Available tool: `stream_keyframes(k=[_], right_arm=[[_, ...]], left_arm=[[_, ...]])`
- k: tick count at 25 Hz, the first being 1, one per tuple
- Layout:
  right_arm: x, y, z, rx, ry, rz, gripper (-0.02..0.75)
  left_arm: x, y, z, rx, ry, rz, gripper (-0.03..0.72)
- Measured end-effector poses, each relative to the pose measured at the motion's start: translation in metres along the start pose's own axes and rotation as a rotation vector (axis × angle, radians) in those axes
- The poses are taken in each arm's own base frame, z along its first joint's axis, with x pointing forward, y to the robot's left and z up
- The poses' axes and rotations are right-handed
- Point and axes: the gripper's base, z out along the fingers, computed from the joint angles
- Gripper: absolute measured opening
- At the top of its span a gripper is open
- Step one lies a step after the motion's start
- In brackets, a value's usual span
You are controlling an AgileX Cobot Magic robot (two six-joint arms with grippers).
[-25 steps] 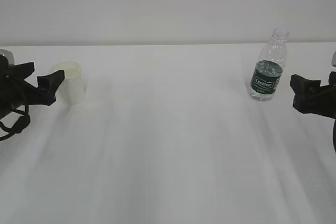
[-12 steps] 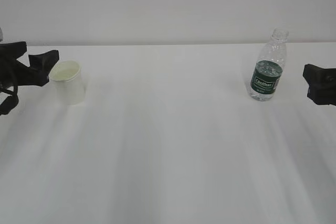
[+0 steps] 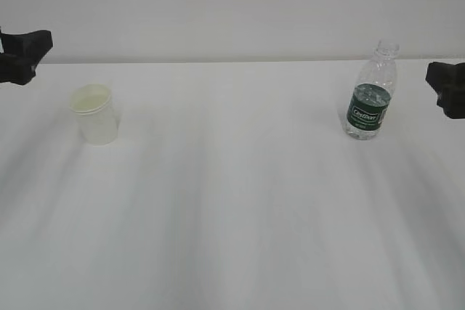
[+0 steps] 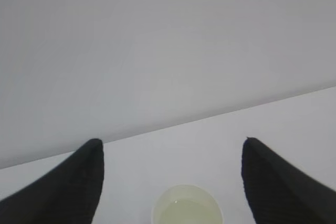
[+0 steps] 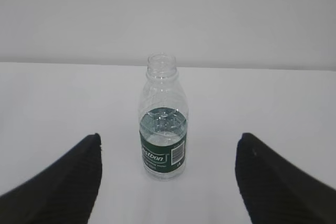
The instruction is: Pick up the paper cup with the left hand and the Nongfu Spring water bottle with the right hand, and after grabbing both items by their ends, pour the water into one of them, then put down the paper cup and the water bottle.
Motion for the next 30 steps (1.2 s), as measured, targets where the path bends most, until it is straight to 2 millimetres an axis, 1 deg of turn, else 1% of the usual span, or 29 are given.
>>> stream_keyframes(k=[3,11,17,20,24,30], right_arm=[[-0.009,0.000,-0.007,-0.006,-0.006,0.002,0.592],[-0.026,0.000,-0.026,-0.022,0.002,-0.001,0.592],[-0.039,-0.001,-0.041,-0.029,-0.022,0.000,0.592],[-0.042,-0.001,-0.046,-0.036,-0.002,0.000,0.592],[-0.049,-0.001,-0.056,-0.043,-0.003,0.000,0.592],[-0.056,-0.001,-0.076,-0.050,-0.021,-0.002,0.592]], left_arm=[[-0.010,0.000,-0.008,-0.012,0.001,-0.015,0.587],[-0.030,0.001,-0.028,-0.043,0.018,-0.031,0.587],[-0.050,0.000,-0.049,-0.068,0.000,-0.023,0.587],[-0.056,0.001,-0.060,-0.089,0.026,-0.020,0.587],[-0.067,0.000,-0.075,-0.107,0.011,-0.029,0.587],[-0.078,0.000,-0.100,-0.144,0.030,-0.048,0.587]])
